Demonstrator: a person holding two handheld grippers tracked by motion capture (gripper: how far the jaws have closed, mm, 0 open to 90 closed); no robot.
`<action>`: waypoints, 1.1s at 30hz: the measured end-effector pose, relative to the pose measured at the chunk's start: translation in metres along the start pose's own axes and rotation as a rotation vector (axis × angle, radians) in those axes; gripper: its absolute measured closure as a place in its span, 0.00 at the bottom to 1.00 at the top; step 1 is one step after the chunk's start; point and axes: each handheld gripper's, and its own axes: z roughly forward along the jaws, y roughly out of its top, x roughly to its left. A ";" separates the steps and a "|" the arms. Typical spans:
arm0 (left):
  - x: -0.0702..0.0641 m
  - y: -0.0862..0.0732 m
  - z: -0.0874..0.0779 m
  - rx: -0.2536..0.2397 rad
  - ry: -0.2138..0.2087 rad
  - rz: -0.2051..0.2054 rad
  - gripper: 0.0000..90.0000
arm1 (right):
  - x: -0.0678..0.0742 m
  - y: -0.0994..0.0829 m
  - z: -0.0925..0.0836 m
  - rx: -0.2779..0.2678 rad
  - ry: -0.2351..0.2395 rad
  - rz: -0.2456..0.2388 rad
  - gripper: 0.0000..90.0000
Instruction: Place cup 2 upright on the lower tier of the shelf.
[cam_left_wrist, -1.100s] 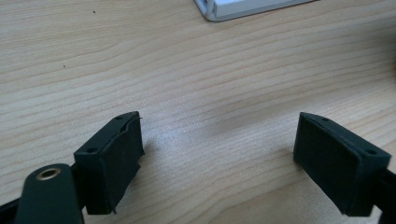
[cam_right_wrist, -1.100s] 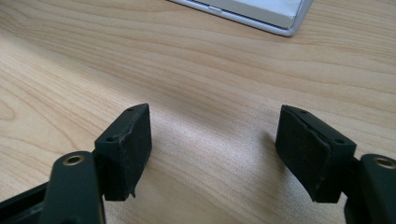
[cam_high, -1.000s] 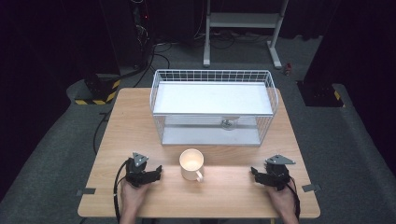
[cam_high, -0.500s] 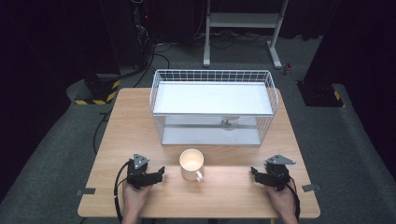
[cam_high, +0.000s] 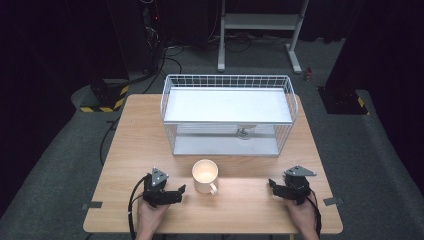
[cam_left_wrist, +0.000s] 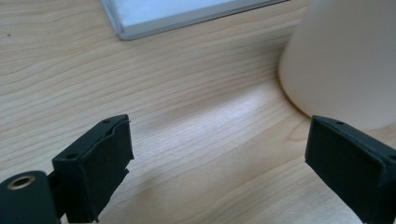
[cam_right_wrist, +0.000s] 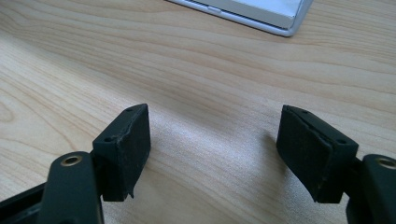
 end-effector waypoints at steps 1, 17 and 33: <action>-0.001 0.000 0.000 -0.002 -0.001 0.001 0.08 | 0.000 0.000 0.000 0.000 0.000 0.000 0.29; -0.023 0.005 -0.004 -0.012 -0.063 -0.003 0.03 | 0.000 0.000 0.000 -0.001 -0.003 0.000 0.29; -0.045 0.013 0.001 -0.019 -0.094 0.092 0.03 | 0.001 -0.001 -0.001 0.001 -0.006 0.004 0.29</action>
